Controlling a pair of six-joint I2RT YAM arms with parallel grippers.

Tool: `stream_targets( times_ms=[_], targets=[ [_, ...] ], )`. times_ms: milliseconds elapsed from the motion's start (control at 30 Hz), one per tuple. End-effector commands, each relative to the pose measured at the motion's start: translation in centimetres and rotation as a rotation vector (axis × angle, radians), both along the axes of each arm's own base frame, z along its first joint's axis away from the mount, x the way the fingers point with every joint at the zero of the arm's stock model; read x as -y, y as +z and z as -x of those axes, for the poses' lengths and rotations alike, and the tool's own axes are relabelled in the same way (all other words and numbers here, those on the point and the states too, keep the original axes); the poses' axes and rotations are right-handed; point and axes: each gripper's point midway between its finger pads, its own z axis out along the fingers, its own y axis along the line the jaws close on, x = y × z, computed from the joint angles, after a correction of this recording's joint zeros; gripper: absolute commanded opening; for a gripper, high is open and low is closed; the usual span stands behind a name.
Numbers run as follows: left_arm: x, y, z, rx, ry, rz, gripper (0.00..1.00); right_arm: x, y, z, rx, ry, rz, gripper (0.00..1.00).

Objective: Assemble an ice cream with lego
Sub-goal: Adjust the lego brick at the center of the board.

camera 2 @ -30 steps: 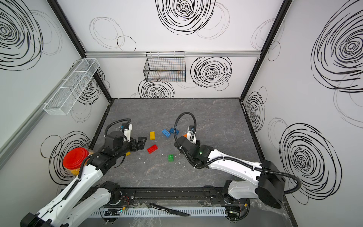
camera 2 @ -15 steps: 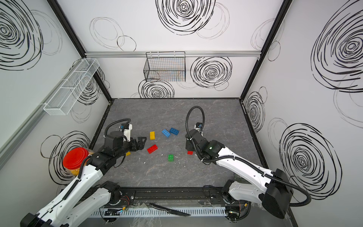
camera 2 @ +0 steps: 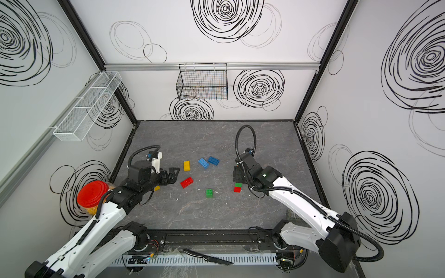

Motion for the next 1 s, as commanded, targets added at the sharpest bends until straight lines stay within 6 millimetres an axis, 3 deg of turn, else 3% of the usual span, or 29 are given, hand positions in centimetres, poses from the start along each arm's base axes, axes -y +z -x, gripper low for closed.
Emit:
stream_targets(
  times_ms=[0,333,700,967],
  targets=[
    [-0.3,1.0,-0.3,0.028,0.021,0.011,0.99,0.1,0.8,0.2,-0.007,0.017,-0.013,0.23],
    [-0.3,1.0,-0.3,0.028,0.018,0.013,0.99,0.2,-0.1,0.4,-0.112,0.065,-0.002,0.22],
    [-0.3,1.1,-0.2,0.034,0.017,0.018,0.99,1.4,-2.8,1.2,-0.37,0.121,0.008,0.2],
    [-0.2,1.1,-0.3,0.034,0.013,0.021,0.99,1.1,-3.8,1.4,-0.473,0.161,0.02,0.18]
  ],
)
